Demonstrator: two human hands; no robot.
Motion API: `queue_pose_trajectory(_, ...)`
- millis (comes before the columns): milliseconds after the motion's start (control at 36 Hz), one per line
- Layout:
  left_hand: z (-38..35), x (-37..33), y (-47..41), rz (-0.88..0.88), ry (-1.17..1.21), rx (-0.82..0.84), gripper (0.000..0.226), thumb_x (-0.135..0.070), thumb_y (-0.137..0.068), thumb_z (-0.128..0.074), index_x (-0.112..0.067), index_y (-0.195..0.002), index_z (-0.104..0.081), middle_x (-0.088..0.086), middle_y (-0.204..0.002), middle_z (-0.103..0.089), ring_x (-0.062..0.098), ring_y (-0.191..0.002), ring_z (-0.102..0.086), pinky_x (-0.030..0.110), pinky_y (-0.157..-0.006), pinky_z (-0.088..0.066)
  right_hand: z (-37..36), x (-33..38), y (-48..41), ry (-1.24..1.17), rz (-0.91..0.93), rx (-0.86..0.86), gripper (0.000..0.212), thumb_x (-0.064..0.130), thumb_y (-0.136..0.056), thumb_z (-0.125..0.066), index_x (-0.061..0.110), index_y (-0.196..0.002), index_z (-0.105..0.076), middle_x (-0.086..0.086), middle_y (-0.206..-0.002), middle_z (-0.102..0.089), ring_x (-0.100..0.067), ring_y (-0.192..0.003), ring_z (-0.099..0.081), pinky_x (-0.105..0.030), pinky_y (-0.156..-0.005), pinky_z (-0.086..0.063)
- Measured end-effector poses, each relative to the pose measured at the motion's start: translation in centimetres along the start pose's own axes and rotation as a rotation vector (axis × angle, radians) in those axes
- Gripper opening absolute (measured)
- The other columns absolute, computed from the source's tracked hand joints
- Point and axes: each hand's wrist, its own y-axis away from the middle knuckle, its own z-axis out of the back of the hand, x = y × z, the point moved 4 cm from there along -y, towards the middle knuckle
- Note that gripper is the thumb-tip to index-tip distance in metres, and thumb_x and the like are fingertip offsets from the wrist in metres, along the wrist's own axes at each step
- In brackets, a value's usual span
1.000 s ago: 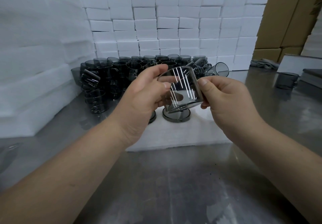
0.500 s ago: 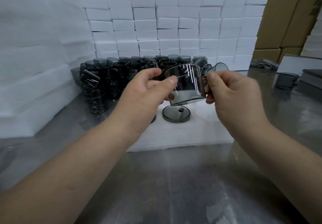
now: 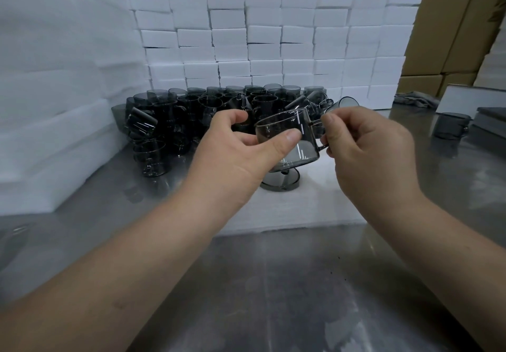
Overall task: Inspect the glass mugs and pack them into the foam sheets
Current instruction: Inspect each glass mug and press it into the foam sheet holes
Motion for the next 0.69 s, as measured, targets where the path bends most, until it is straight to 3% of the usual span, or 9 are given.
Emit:
queue_pose_trajectory(195, 0.0, 0.3, 0.0, 0.015, -0.011, -0.022, 0.088, -0.066, -0.037, -0.062, -0.032, -0.116, -0.04, -0.012, -0.083, -0.068, -0.003, -0.071, -0.064, 0.022, -0.064, -0.043, -0.1, 0.7, 0.3, -0.02, 0.032, 0.003, 0.016, 0.026, -0.087, -0.053, 0.02, -0.078, -0.065, 0.01, -0.058, -0.055, -0.012, -0.065, -0.054, -0.016, -0.057, -0.037)
queue_pose_trajectory(278, 0.0, 0.4, -0.1, 0.027, -0.003, -0.007, 0.079, -0.063, -0.048, -0.068, -0.032, -0.115, -0.04, -0.012, -0.084, -0.068, -0.005, -0.069, -0.063, 0.021, -0.064, -0.042, 0.0, 0.8, 0.3, -0.077, 0.012, 0.011, 0.015, 0.028, -0.086, -0.052, 0.031, -0.072, -0.056, 0.012, -0.059, -0.058, -0.012, -0.064, -0.055, -0.019, -0.058, -0.041)
queue_pose_trajectory(389, 0.4, 0.6, -0.5, 0.047, 0.045, -0.015, 0.067, -0.052, -0.058, -0.076, -0.028, -0.112, -0.045, -0.015, -0.083, -0.069, -0.004, -0.071, -0.063, 0.017, -0.062, -0.045, 0.0, 0.4, 0.4, -0.348, -0.142, 0.014, 0.025, 0.035, -0.087, -0.045, 0.028, -0.069, -0.06, 0.01, -0.061, -0.062, -0.004, -0.058, -0.056, -0.025, -0.061, -0.047)
queue_pose_trajectory(472, 0.7, 0.6, -0.9, 0.072, 0.158, -0.008, 0.07, -0.052, -0.054, -0.073, -0.023, -0.112, -0.049, -0.014, -0.079, -0.07, 0.006, -0.077, -0.065, 0.026, -0.069, -0.051, -0.1, -0.2, 0.3, -0.439, -0.235, 0.027, 0.022, 0.037, -0.086, -0.042, 0.031, -0.077, -0.061, 0.012, -0.067, -0.065, -0.002, -0.061, -0.058, -0.025, -0.066, -0.05)
queue_pose_trajectory(556, 0.8, 0.5, -1.1, 0.092, 0.269, 0.019, 0.081, -0.056, -0.046, -0.066, -0.016, -0.114, -0.052, -0.007, -0.088, -0.07, 0.014, -0.085, -0.065, 0.035, -0.078, -0.048, -0.7, -0.6, 0.2, -0.456, -0.287, 0.103, 0.019, 0.039, -0.083, -0.043, 0.034, -0.079, -0.062, 0.013, -0.074, -0.068, 0.0, -0.062, -0.059, -0.025, -0.069, -0.051)
queue_pose_trajectory(695, 0.6, 0.4, -1.0, 0.057, 0.362, 0.098, 0.05, -0.05, -0.051, -0.065, -0.024, -0.093, -0.058, -0.008, -0.089, -0.07, 0.014, -0.091, -0.064, 0.04, -0.088, -0.043, -1.7, -0.3, 0.3, -0.581, -0.344, 0.244, 0.021, 0.038, -0.08, -0.046, 0.028, -0.084, -0.064, 0.012, -0.071, -0.065, -0.008, -0.065, -0.061, -0.027, -0.068, -0.052)
